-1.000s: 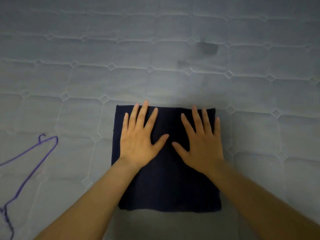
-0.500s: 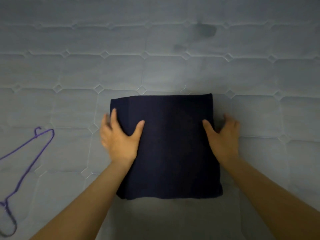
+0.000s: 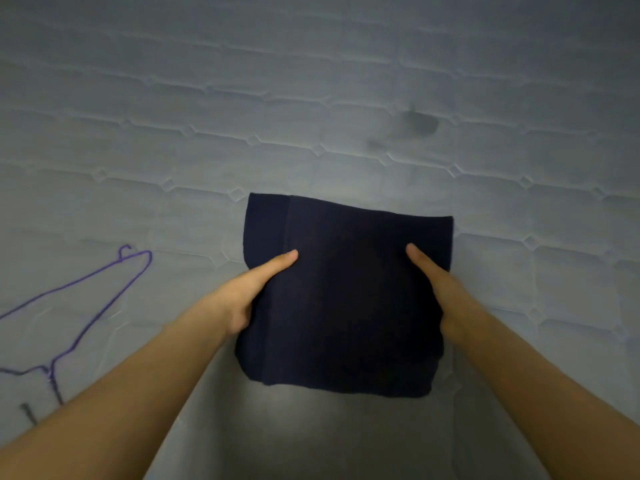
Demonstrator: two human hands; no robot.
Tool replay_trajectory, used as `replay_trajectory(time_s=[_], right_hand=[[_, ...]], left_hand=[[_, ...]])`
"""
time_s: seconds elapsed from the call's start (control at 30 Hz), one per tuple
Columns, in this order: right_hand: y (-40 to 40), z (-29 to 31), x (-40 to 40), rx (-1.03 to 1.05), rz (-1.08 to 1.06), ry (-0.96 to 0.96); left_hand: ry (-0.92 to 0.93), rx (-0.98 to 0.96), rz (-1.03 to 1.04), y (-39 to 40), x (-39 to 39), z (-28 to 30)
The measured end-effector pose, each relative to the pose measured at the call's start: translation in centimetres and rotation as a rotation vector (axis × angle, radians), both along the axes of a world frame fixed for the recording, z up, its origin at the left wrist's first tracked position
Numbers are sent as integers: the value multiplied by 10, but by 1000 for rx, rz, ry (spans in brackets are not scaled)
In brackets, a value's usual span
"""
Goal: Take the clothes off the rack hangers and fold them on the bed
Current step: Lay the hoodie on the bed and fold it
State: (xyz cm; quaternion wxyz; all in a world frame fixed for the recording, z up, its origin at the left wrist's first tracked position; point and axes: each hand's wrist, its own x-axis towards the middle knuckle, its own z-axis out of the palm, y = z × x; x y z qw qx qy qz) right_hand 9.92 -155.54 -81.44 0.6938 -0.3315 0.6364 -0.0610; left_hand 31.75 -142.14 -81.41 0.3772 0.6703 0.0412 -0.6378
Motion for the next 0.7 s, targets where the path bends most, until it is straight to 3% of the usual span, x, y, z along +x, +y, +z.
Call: replay_trajectory(time_s=[0.23,0.5,0.7], right_hand=[[-8,112,23,-198,-82,-238],[-5,333,77,-511,121,-518],[39,506,90,-672,257,-751]], left_hand=[[-220,-264,151,3,15,113],[-504,-570,360,38,52,314],[-803,-710,511,113,39,489]])
